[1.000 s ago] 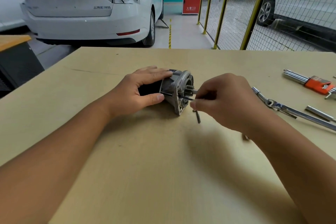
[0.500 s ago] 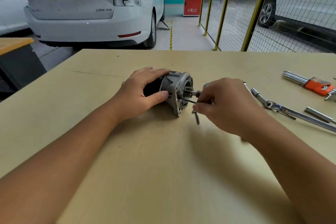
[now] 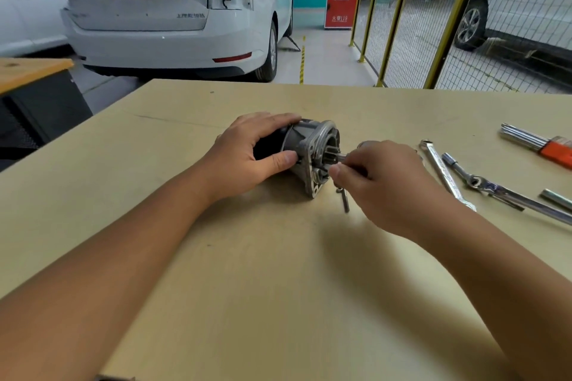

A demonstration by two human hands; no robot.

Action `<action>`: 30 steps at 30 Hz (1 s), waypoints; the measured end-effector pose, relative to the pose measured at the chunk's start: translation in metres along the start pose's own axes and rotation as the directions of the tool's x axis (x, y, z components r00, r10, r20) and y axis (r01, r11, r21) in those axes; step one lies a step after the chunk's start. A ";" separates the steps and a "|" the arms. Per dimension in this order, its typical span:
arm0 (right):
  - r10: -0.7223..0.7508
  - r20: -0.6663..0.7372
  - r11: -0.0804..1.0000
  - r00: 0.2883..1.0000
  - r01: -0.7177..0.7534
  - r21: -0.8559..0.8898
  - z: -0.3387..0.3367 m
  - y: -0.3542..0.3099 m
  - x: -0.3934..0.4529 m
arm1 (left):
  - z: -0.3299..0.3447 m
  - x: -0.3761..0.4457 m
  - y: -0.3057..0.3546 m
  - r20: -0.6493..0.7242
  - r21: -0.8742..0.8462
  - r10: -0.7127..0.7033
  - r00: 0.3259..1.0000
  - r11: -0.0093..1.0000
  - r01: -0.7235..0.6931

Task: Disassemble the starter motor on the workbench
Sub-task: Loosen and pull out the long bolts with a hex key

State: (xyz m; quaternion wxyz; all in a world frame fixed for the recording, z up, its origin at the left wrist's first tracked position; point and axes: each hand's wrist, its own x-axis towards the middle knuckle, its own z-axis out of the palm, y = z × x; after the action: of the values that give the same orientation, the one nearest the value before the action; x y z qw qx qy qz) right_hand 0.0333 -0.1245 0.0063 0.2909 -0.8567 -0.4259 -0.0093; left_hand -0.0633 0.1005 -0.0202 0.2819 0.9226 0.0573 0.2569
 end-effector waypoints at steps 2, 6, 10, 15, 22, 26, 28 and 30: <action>-0.019 -0.024 0.999 1.000 0.018 -0.050 0.000 -0.001 0.000 | 0.000 0.000 0.000 0.008 0.002 0.002 1.000 1.000 -0.002; -0.006 -0.089 0.997 0.996 -0.001 -0.083 -0.003 -0.003 -0.002 | -0.001 0.001 0.000 0.010 0.000 0.005 1.000 1.000 -0.005; 0.011 -0.144 0.986 0.990 -0.035 -0.165 -0.005 -0.010 -0.004 | -0.001 0.001 0.002 0.005 0.004 -0.002 1.000 1.000 0.002; -0.004 -0.115 0.998 0.993 -0.003 -0.062 -0.002 -0.013 -0.005 | 0.000 0.000 0.001 -0.001 0.005 -0.006 1.000 1.000 0.006; 0.045 -0.126 0.998 0.991 -0.038 0.057 -0.002 -0.022 -0.010 | -0.001 0.000 0.000 0.005 0.004 0.002 1.000 1.000 -0.002; 0.022 -0.072 0.996 0.997 -0.028 -0.080 -0.002 -0.024 -0.011 | -0.001 0.000 0.000 0.011 0.009 -0.003 1.000 1.000 0.003; 0.036 -0.062 0.995 0.997 -0.042 -0.091 -0.001 -0.021 -0.009 | -0.002 0.000 0.001 0.015 0.005 -0.005 1.000 1.000 0.005; 0.042 -0.076 0.993 0.996 -0.050 -0.107 0.000 -0.020 -0.009 | -0.002 0.000 0.001 0.015 -0.004 -0.012 1.000 1.000 0.012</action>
State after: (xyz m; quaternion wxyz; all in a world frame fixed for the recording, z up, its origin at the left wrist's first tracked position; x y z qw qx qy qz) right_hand 0.0131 -0.1222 0.0138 0.2596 -0.8799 -0.3939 -0.0572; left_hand -0.0645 0.1006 -0.0181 0.2859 0.9236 0.0602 0.2483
